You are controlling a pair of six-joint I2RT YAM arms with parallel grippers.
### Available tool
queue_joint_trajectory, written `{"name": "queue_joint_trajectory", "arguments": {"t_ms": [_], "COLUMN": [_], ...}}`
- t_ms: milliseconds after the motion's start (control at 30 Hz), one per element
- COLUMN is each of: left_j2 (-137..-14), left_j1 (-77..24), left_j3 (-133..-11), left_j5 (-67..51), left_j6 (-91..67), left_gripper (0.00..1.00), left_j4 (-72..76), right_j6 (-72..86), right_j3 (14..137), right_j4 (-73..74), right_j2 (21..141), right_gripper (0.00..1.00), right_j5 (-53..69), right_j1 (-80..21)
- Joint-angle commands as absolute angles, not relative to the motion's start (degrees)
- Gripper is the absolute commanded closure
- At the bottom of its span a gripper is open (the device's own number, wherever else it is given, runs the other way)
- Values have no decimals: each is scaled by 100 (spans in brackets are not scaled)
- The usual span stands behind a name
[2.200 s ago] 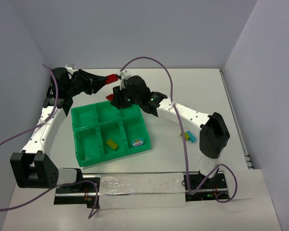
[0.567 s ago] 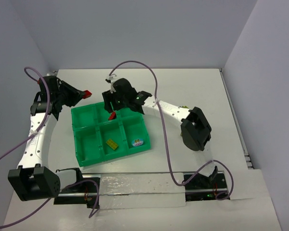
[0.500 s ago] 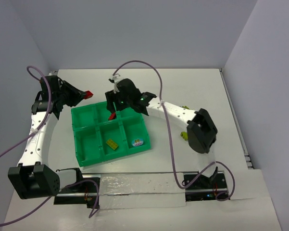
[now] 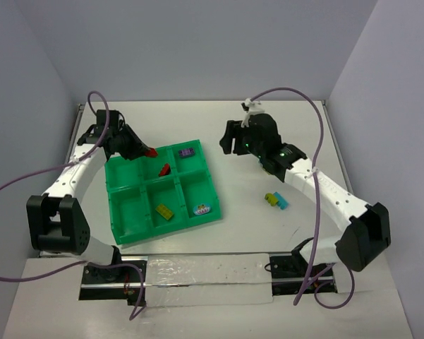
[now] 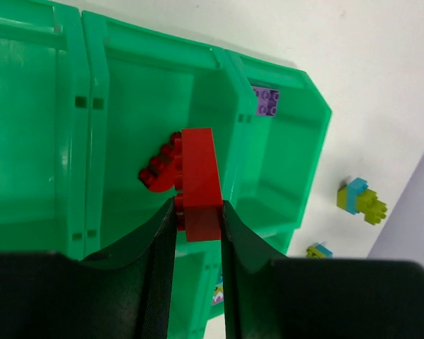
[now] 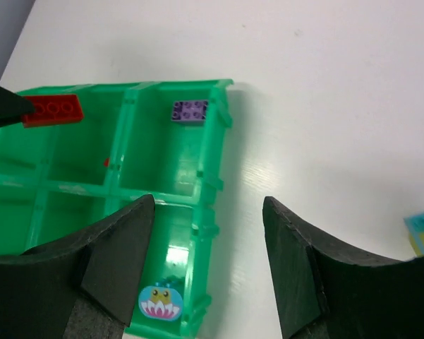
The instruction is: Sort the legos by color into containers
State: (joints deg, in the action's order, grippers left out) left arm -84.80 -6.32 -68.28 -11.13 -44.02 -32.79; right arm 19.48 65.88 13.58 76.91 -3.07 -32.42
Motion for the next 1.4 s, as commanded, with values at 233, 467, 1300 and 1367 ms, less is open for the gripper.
{"name": "queue_joint_trajectory", "arguments": {"t_ms": [233,467,1300,1367], "left_j2": [-8851,-8735,-7869,-7898], "left_j1": [-791,-885,-1160,-1167], "left_j3": [-7095,-7678,-8454,-8453], "left_j5": [-925,-949,-1409,-1431], "left_j6": [-4197,-4037,-3983,-3997], "left_gripper": [20,7,7,7], "left_j4": [-3107,-3368,-3223,-3215], "right_j6": [2241,2550,3405,3441], "right_j3": [5848,5123,3051,2949], "right_j4": [2123,2613,1748,1610], "right_j2": [6600,6019,6635,6695], "right_gripper": [29,30,21,21], "right_j5": [-1530,-1070,-5,262], "right_j1": [-2276,-1474,-1100,-1121]}}
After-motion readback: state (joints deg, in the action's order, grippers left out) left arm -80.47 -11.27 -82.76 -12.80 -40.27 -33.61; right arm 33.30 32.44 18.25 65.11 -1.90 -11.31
